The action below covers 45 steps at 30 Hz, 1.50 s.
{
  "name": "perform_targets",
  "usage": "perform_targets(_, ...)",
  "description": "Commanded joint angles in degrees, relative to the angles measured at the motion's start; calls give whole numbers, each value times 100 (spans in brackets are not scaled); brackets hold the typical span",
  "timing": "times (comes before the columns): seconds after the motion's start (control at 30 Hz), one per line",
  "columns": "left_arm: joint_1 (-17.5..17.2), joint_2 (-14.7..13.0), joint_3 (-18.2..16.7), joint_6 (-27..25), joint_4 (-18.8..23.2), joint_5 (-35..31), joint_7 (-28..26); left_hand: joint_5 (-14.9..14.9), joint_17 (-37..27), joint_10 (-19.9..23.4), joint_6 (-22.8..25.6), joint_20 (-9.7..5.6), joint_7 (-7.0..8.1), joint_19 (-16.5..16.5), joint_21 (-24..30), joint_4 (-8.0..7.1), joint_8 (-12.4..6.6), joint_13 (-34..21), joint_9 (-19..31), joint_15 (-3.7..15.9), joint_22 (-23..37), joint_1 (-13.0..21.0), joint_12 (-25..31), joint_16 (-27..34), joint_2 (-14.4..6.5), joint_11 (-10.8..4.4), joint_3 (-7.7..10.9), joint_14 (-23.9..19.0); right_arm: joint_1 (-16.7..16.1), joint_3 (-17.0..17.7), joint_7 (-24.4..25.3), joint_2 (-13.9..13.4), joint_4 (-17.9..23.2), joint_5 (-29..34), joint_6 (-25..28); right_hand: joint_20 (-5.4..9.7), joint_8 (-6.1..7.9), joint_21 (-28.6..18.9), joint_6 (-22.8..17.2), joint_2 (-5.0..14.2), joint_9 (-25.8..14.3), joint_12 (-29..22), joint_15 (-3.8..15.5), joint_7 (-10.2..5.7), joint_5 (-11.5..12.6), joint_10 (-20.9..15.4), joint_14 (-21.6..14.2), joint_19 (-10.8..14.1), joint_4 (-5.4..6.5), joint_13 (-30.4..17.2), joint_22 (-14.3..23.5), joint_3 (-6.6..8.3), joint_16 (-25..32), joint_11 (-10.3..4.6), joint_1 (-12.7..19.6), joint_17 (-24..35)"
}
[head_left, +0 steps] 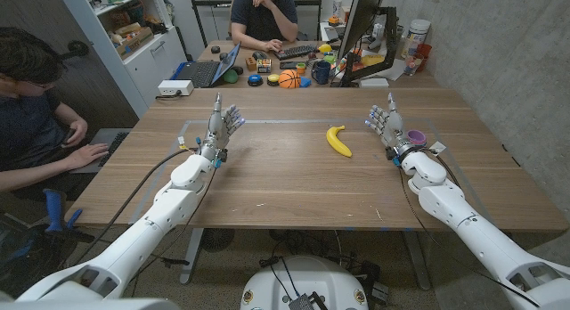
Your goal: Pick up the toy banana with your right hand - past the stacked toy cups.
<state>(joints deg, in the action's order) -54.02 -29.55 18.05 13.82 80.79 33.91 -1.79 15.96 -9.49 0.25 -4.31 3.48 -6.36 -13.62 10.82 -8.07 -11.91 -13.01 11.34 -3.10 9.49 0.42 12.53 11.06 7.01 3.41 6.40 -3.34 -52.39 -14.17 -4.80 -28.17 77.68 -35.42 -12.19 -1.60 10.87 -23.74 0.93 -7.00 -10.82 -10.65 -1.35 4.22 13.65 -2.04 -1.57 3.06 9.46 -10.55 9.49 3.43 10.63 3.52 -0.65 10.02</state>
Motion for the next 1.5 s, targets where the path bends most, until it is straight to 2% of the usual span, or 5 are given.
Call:
perform_targets(0.03, -622, 419, -678, -430, 590, -640, 50, 48, -30, -4, 19, 19, -58, -3, 11, -42, -15, -13, 27, -32, 17, 14, 20, 17, 22, 50, -16, -12, -458, 1500, -928, 987, 336, 1076, 831, 13, 39, -25, -24, -37, -9, -44, -4, 61, 42, 1, -64, 70, 30, -24, 30, -15, 35, 63, 12, 13)
perform_targets(0.27, -710, 680, -944, -658, 723, -942, 182, 63, -30, -15, 0, 32, -30, -1, 1, -43, -2, 0, 25, -29, 17, 19, 10, 4, 5, 35, -33, -6, -440, 2112, -1411, 1574, 343, 1674, 1003, 32, 36, -13, -25, -23, -8, -47, -14, 45, 48, -4, -63, 109, 27, -22, 30, -41, 36, 70, 18, 11)
perform_targets(0.6, -723, 924, -1137, -902, 817, -1238, 346, 83, -29, -3, 43, 38, -10, -3, -7, -40, -11, 18, 23, -10, 17, 36, 9, -5, -24, 31, -49, -15, -332, 2617, -1848, 2047, 401, 2216, 1074, 57, 41, 6, -51, -2, -6, -66, 31, -12, 57, -56, -89, 168, 18, -21, 31, -79, 46, 37, 36, 8)
perform_targets(0.93, -713, 1110, -1235, -973, 814, -1427, 429, 100, -28, -2, 45, 44, 0, 12, -20, -35, -5, 33, 21, -3, 17, 55, 3, -19, -59, 26, -59, -5, -281, 2913, -2089, 2313, 376, 2475, 1085, 59, 42, 36, -65, 24, -4, -66, 41, -24, 66, -62, -90, 190, 9, -20, 32, -108, 45, 24, 53, 6)
perform_targets(1.5, -563, 1291, -1333, -1023, 647, -1572, 500, 124, -27, -22, 41, 60, 20, 25, -30, -25, 7, 55, 19, 1, 18, 81, -13, -30, -104, 15, -75, -2, -186, 3127, -2272, 2495, 285, 2678, 1056, 61, 27, 91, -45, 62, -2, -64, 39, -33, 78, -67, -79, 207, -2, -18, 34, -154, 39, 16, 72, 3)
